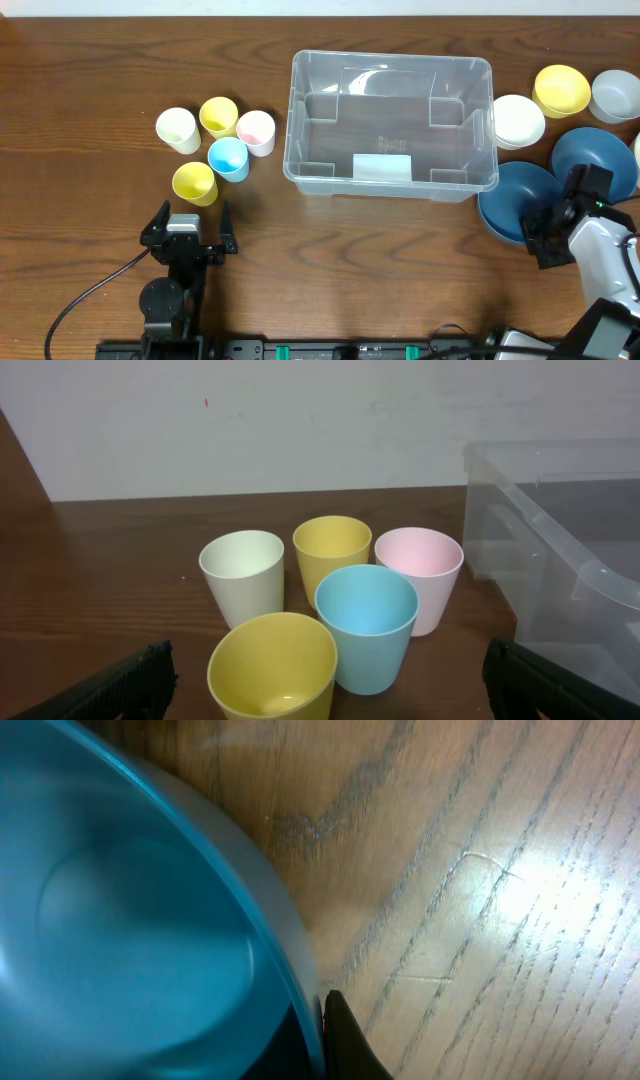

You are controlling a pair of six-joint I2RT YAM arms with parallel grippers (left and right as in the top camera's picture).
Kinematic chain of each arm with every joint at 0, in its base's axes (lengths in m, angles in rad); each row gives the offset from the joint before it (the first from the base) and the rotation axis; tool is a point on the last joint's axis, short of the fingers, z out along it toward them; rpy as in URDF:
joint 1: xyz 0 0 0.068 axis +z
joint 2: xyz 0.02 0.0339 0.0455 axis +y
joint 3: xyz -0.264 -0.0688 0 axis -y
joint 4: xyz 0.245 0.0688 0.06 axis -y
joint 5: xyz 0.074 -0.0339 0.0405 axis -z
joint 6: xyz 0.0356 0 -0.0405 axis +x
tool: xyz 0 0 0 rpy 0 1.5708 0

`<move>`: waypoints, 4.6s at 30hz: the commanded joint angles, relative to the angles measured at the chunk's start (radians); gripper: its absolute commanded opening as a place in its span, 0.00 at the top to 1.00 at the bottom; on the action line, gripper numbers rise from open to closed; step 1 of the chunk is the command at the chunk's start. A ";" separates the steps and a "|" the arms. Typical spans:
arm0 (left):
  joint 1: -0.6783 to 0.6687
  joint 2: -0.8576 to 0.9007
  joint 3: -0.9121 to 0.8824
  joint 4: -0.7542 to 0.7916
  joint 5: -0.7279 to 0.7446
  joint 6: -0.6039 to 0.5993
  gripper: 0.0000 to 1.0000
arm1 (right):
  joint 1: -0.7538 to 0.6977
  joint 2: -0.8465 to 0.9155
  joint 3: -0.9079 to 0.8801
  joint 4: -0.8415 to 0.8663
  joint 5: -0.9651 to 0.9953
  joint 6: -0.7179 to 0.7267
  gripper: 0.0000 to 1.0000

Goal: Pack container
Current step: 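Close the right gripper on the teal bowl's rim, then lift the teal bowl and carry it left into the clear bin, then lower the teal bowl into the bin and open the right gripper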

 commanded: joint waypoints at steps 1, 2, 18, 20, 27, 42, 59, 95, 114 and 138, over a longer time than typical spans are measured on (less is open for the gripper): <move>0.004 -0.005 -0.013 -0.040 0.014 0.014 0.02 | -0.005 0.013 -0.007 -0.028 0.033 0.026 0.98; 0.004 -0.005 -0.013 -0.040 0.014 0.014 0.02 | -0.005 0.011 -0.007 -0.031 0.033 0.026 0.98; 0.004 -0.005 -0.013 -0.040 0.014 0.014 0.02 | -0.005 -0.298 0.110 -0.202 0.045 0.014 0.98; 0.004 -0.005 -0.013 -0.040 0.014 0.014 0.02 | -0.005 -0.368 0.132 -0.222 0.055 0.014 0.99; 0.004 -0.005 -0.013 -0.040 0.014 0.014 0.02 | -0.005 -0.604 0.229 -0.228 0.090 -0.013 0.99; 0.004 -0.005 -0.013 -0.040 0.014 0.014 0.02 | 0.027 -0.653 0.350 0.111 -0.390 -0.084 0.98; 0.004 -0.005 -0.013 -0.040 0.014 0.014 0.02 | 0.679 -0.063 0.368 0.686 -0.173 -0.256 0.98; 0.004 -0.005 -0.013 -0.040 0.014 0.014 0.02 | 0.813 0.493 0.415 0.671 -0.180 -0.034 0.80; 0.004 -0.005 -0.013 -0.040 0.014 0.014 0.02 | 0.692 0.458 0.416 0.534 -0.169 -0.123 0.30; 0.004 -0.005 -0.013 -0.040 0.014 0.014 0.02 | 0.615 0.232 0.457 0.456 -0.175 -0.316 0.33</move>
